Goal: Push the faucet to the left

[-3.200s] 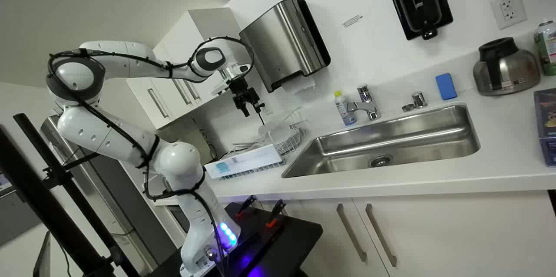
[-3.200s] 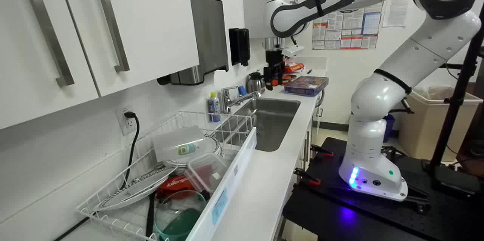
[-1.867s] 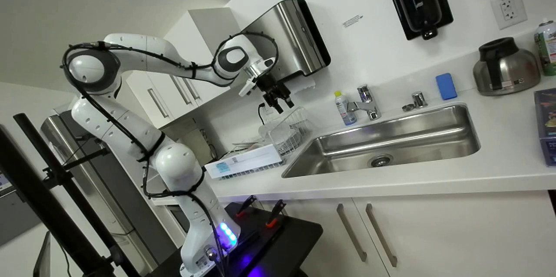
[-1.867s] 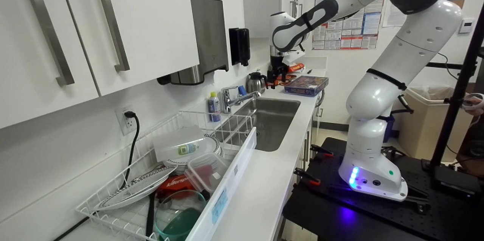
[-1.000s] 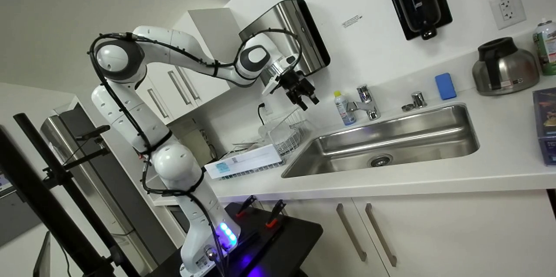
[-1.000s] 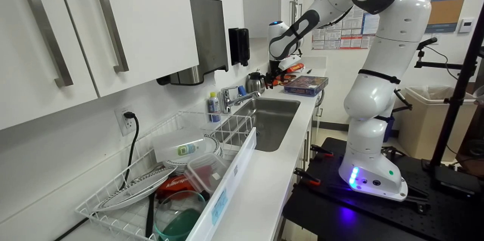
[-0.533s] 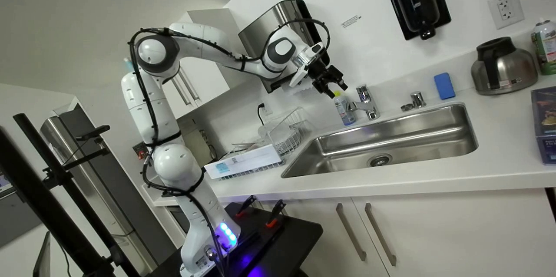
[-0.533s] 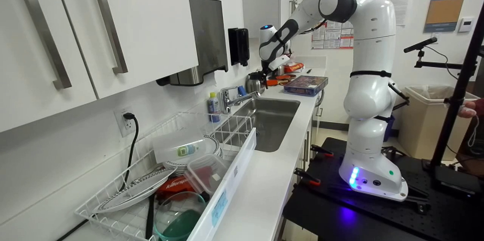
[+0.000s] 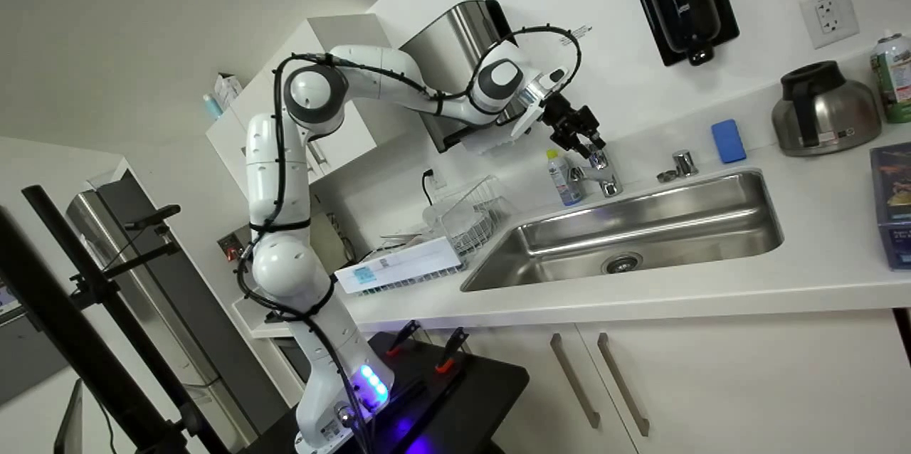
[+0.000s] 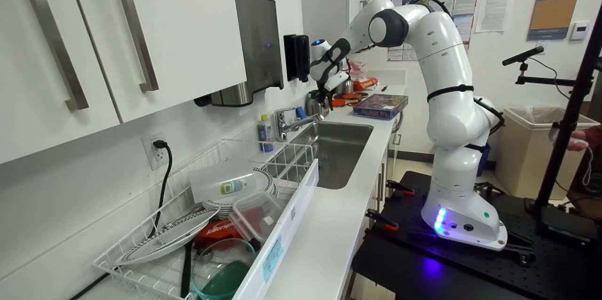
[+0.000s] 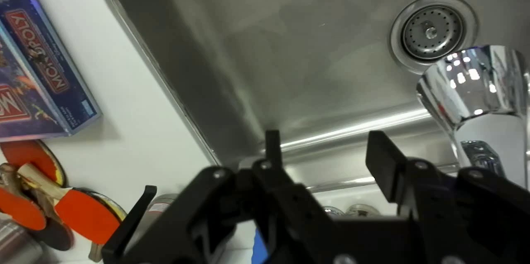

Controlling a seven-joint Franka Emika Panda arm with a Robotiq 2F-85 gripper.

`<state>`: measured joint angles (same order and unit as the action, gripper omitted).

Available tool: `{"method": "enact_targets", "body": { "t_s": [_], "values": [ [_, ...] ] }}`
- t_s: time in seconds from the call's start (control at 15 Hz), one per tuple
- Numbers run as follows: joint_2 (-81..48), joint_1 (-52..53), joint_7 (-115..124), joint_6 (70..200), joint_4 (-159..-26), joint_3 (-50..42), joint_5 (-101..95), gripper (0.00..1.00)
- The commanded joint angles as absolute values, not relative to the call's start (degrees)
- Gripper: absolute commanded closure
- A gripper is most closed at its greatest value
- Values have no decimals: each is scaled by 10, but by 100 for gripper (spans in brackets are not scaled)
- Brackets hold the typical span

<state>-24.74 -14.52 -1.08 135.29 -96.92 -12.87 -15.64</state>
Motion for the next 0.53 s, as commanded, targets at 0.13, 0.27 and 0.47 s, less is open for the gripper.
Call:
{"method": "enact_targets", "body": {
  "t_s": [0.13, 0.27, 0.47],
  "values": [
    [-318, -164, -49, 1306, -875, -118, -117, 88],
    [-332, -172, -59, 1308, -863, -107, -85, 100],
    [-347, -178, -57, 1309, -848, -96, -45, 100]
  ]
}}
